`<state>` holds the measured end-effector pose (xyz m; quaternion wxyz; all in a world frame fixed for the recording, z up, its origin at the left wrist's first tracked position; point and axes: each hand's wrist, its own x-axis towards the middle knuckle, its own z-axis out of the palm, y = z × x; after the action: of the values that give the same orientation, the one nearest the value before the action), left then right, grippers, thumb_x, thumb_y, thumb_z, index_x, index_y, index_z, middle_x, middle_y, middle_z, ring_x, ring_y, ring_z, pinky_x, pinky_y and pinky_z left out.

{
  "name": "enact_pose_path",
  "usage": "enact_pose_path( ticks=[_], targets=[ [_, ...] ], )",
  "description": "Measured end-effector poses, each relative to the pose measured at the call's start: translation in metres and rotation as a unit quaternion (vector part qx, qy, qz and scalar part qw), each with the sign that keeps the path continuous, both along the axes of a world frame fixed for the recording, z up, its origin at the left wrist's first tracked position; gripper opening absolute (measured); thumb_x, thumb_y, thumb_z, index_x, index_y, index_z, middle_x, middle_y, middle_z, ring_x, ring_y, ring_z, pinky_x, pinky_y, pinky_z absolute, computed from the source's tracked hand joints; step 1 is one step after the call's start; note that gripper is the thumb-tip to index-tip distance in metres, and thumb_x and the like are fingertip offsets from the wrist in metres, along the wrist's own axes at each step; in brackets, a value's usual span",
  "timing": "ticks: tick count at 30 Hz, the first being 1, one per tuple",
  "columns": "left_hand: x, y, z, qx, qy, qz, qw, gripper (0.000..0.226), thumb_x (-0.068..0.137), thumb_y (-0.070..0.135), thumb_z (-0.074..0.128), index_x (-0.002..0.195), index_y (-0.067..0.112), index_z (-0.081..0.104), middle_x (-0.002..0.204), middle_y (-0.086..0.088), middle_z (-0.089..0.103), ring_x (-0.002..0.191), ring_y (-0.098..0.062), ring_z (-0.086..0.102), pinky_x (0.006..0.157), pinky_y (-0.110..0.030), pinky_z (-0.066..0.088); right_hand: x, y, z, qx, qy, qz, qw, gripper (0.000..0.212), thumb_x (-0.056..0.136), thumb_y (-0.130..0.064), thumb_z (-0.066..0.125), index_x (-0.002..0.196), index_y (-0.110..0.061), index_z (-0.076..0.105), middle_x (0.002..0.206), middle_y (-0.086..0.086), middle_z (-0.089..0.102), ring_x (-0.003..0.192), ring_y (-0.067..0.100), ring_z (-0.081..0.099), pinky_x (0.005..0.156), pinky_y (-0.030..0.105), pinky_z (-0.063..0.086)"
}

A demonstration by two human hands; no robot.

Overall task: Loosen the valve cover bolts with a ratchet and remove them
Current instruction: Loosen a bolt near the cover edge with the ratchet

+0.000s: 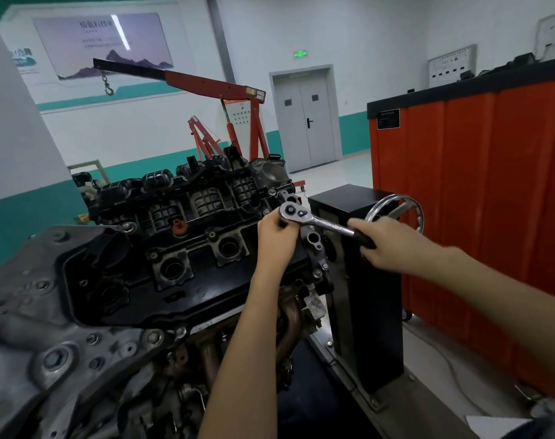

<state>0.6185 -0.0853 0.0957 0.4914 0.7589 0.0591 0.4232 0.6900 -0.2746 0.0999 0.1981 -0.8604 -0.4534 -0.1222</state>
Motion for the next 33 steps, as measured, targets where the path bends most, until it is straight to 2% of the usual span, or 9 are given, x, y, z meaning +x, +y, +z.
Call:
enact_pose_path(
  ticks=[3, 8, 13, 16, 19, 24, 27, 30, 33],
  targets=[
    [0.0, -0.001, -0.005, -0.01, -0.021, 0.006, 1.0, 0.017, 0.09, 0.001, 0.053, 0.076, -0.002, 0.063, 0.068, -0.006, 0.054, 0.067, -0.01, 0.042, 0.062, -0.026, 0.035, 0.004, 0.004, -0.001, 0.012, -0.051, -0.027, 0.998, 0.015, 0.089, -0.014, 0.057, 0.102, -0.018, 0.05, 0.068, -0.004, 0.05, 0.058, 0.015, 0.051, 0.05, 0.025, 0.039],
    [0.01, -0.003, -0.01, -0.039, -0.036, 0.027, 0.998, 0.03, 0.087, -0.005, 0.057, 0.063, 0.013, 0.058, 0.064, 0.003, 0.055, 0.064, -0.008, 0.047, 0.06, -0.025, 0.041, -0.08, 0.039, -0.071, 0.255, 0.268, 0.011, 0.929, 0.021, 0.082, -0.003, 0.061, 0.096, -0.016, 0.051, 0.064, 0.006, 0.054, 0.048, 0.011, 0.05, 0.044, 0.022, 0.041],
    [0.009, -0.001, -0.008, -0.031, -0.045, 0.025, 0.998, 0.049, 0.09, -0.002, 0.06, 0.054, 0.027, 0.041, 0.056, 0.014, 0.037, 0.064, -0.009, 0.032, 0.062, -0.028, 0.03, -0.121, 0.085, -0.079, 0.344, 0.353, 0.032, 0.87, 0.015, 0.086, -0.003, 0.055, 0.097, -0.011, 0.049, 0.071, 0.011, 0.055, 0.053, 0.012, 0.051, 0.05, 0.029, 0.044],
    [0.007, 0.003, -0.008, -0.027, -0.016, 0.011, 0.999, 0.026, 0.088, -0.001, 0.06, 0.066, 0.012, 0.065, 0.057, 0.015, 0.055, 0.061, -0.001, 0.047, 0.062, -0.018, 0.041, -0.086, 0.049, -0.069, 0.25, 0.303, 0.039, 0.919, 0.02, 0.086, -0.003, 0.057, 0.103, -0.013, 0.052, 0.076, 0.017, 0.057, 0.059, 0.021, 0.054, 0.053, 0.031, 0.045],
    [0.007, -0.001, -0.005, -0.009, -0.003, 0.006, 1.0, 0.016, 0.088, 0.0, 0.054, 0.077, -0.01, 0.058, 0.07, -0.008, 0.056, 0.071, -0.014, 0.047, 0.067, -0.029, 0.039, -0.03, 0.004, -0.036, 0.109, 0.193, 0.068, 0.973, 0.022, 0.087, -0.003, 0.06, 0.091, -0.022, 0.05, 0.071, 0.006, 0.056, 0.054, 0.011, 0.053, 0.051, 0.025, 0.044],
    [0.003, -0.002, -0.005, -0.031, -0.035, 0.015, 0.999, 0.022, 0.091, -0.001, 0.052, 0.077, 0.007, 0.066, 0.061, 0.013, 0.056, 0.061, 0.003, 0.046, 0.06, -0.014, 0.039, 0.007, 0.0, 0.003, 0.009, -0.018, 0.015, 1.0, 0.021, 0.088, -0.013, 0.06, 0.09, -0.023, 0.042, 0.068, -0.003, 0.051, 0.06, 0.018, 0.053, 0.052, 0.027, 0.037],
    [0.003, -0.001, -0.008, -0.031, -0.042, 0.012, 0.999, 0.03, 0.091, -0.001, 0.056, 0.073, 0.021, 0.064, 0.064, 0.014, 0.06, 0.065, 0.002, 0.051, 0.064, -0.015, 0.043, -0.029, 0.011, -0.036, 0.124, 0.121, 0.016, 0.985, 0.022, 0.086, -0.009, 0.062, 0.09, -0.022, 0.045, 0.068, 0.001, 0.054, 0.054, 0.011, 0.054, 0.048, 0.024, 0.042],
    [0.007, -0.003, -0.009, -0.047, -0.057, 0.009, 0.997, 0.035, 0.091, 0.002, 0.063, 0.064, 0.023, 0.054, 0.057, 0.018, 0.056, 0.06, 0.004, 0.047, 0.06, -0.013, 0.041, -0.088, 0.048, -0.073, 0.278, 0.296, 0.031, 0.913, 0.019, 0.083, -0.004, 0.059, 0.093, -0.016, 0.05, 0.067, 0.01, 0.053, 0.049, 0.012, 0.048, 0.045, 0.025, 0.04],
    [0.008, -0.001, -0.01, -0.087, -0.059, -0.008, 0.994, 0.037, 0.094, 0.006, 0.06, 0.063, 0.024, 0.055, 0.06, 0.017, 0.057, 0.065, 0.002, 0.051, 0.067, -0.015, 0.044, -0.116, 0.081, -0.08, 0.337, 0.343, 0.046, 0.875, 0.017, 0.085, -0.003, 0.055, 0.098, -0.013, 0.05, 0.067, 0.01, 0.051, 0.048, 0.008, 0.045, 0.045, 0.023, 0.04]
  ],
)
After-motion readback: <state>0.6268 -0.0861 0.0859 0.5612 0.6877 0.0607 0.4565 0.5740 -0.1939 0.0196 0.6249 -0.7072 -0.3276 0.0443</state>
